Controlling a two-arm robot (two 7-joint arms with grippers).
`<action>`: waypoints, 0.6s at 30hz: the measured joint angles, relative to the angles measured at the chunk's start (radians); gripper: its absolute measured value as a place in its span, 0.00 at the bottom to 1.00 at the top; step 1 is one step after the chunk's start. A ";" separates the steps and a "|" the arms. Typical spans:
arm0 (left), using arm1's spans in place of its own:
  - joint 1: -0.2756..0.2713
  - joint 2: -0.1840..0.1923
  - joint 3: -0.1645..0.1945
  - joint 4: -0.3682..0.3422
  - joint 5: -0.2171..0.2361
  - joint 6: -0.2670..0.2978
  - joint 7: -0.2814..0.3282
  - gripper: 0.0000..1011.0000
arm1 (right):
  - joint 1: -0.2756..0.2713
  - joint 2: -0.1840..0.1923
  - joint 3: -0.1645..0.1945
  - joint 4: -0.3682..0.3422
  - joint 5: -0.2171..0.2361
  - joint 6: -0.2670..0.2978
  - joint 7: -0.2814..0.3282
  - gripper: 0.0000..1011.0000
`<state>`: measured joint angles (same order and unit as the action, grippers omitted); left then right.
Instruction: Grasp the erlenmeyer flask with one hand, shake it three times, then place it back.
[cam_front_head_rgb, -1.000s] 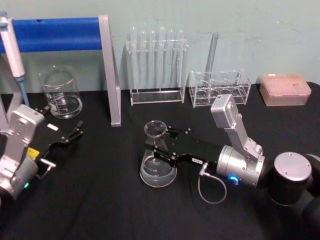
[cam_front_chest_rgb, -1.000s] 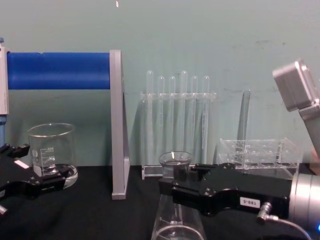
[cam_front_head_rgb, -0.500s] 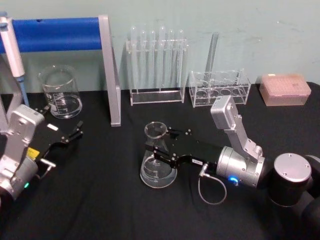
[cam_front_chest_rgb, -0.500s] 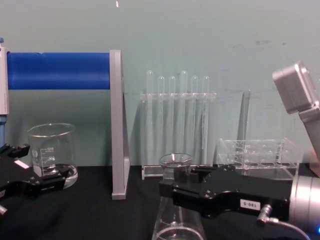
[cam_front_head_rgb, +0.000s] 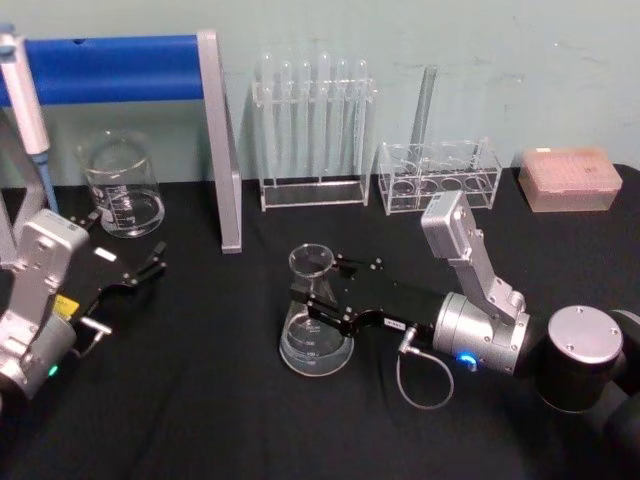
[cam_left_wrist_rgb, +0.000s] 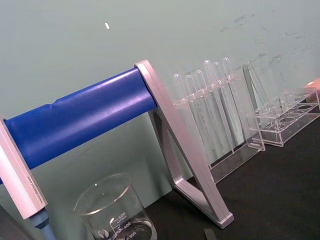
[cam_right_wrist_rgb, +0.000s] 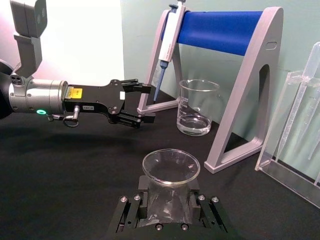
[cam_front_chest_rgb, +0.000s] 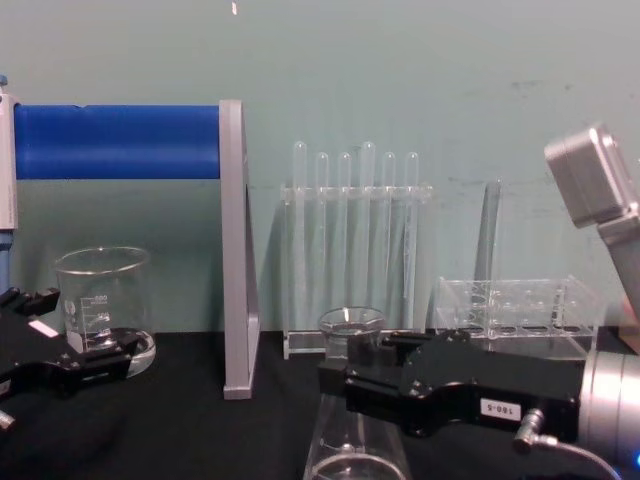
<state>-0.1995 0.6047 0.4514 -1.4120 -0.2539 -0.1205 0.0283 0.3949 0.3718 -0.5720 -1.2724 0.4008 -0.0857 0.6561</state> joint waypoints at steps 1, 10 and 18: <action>0.000 0.000 0.000 0.000 0.000 0.000 0.000 0.99 | 0.000 0.000 0.000 0.000 0.000 0.000 0.000 0.45; 0.000 0.000 0.000 0.000 0.000 0.000 0.000 0.99 | -0.001 0.000 0.001 0.000 0.000 0.000 0.000 0.45; 0.000 0.000 0.000 0.000 0.000 0.000 0.000 0.99 | -0.001 0.000 0.001 -0.001 0.001 0.001 -0.001 0.56</action>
<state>-0.1995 0.6047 0.4514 -1.4120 -0.2539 -0.1205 0.0283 0.3935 0.3717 -0.5711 -1.2731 0.4013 -0.0851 0.6554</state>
